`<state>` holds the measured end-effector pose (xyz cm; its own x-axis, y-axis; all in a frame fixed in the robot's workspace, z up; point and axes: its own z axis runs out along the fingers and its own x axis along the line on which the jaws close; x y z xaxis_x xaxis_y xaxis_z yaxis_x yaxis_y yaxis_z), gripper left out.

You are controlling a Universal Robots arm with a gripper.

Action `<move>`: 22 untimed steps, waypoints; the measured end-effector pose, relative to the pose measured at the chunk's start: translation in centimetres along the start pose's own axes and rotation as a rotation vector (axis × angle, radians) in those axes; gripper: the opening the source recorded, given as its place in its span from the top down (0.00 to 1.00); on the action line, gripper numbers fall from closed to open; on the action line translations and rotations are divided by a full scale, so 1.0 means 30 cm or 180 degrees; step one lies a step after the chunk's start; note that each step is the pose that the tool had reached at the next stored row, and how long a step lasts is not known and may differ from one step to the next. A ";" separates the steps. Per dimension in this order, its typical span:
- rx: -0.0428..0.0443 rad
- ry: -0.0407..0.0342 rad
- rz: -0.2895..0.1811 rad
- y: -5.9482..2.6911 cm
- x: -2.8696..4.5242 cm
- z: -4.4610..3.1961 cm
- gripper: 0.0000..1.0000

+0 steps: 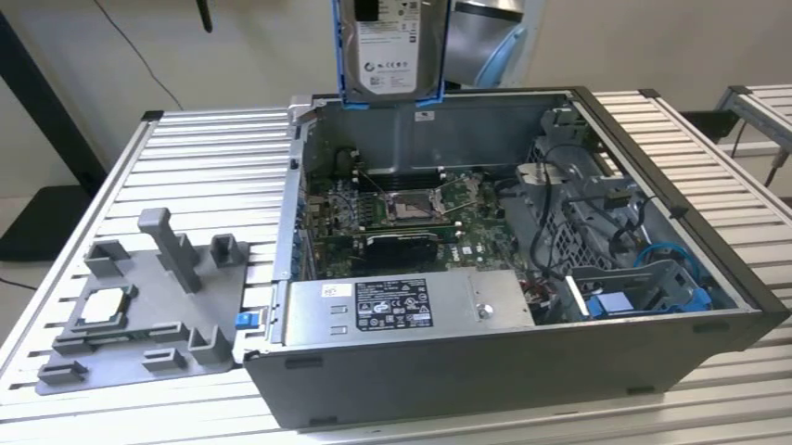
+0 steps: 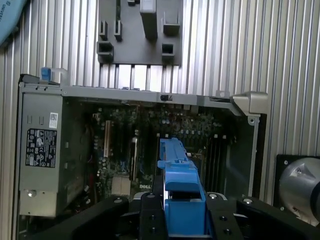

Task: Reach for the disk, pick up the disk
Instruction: 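Pick up the disk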

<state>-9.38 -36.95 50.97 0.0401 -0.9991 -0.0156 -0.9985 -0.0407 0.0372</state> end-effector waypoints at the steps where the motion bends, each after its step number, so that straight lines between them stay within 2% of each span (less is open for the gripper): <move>1: 0.0000 0.0000 -0.0001 -0.014 0.001 0.000 1.00; 22: -0.0005 -0.0001 -0.0002 -0.310 0.012 -0.012 1.00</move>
<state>-0.07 -36.96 50.96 0.0406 -0.9991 -0.0158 -0.9984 -0.0412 0.0389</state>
